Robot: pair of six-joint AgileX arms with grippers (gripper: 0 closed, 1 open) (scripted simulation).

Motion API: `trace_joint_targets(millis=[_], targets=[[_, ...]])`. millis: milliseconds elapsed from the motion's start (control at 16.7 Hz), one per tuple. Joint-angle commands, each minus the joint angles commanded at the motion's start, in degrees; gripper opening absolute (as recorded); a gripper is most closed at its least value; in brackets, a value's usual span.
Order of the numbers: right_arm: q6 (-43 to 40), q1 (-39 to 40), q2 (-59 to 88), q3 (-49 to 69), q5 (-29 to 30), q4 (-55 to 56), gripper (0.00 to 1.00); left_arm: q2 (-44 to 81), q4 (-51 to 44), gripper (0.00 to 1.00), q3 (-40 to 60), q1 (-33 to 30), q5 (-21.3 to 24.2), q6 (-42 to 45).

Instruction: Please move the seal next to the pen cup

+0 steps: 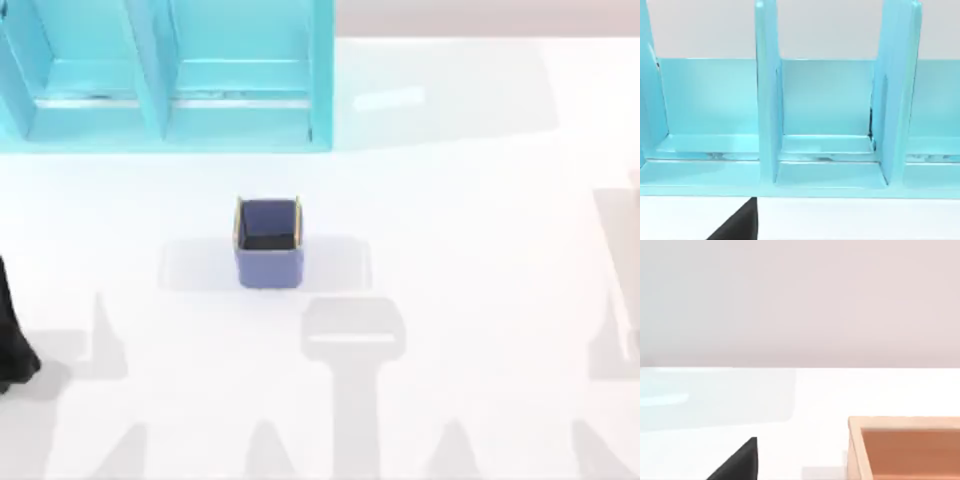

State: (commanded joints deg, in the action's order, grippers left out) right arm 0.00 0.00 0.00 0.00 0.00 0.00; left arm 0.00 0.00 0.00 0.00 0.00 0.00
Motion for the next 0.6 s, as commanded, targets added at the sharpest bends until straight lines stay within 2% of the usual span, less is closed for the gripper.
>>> trace_joint_targets(millis=[300,600], targets=[[0.00,0.00,0.00,0.00,0.00,0.00,1.00,3.75,-3.63,1.00,3.73,0.46,-0.04,0.52],[0.00,0.00,0.00,0.00,0.00,0.00,1.00,22.06,-19.25,1.00,19.81,2.02,0.06,2.55]])
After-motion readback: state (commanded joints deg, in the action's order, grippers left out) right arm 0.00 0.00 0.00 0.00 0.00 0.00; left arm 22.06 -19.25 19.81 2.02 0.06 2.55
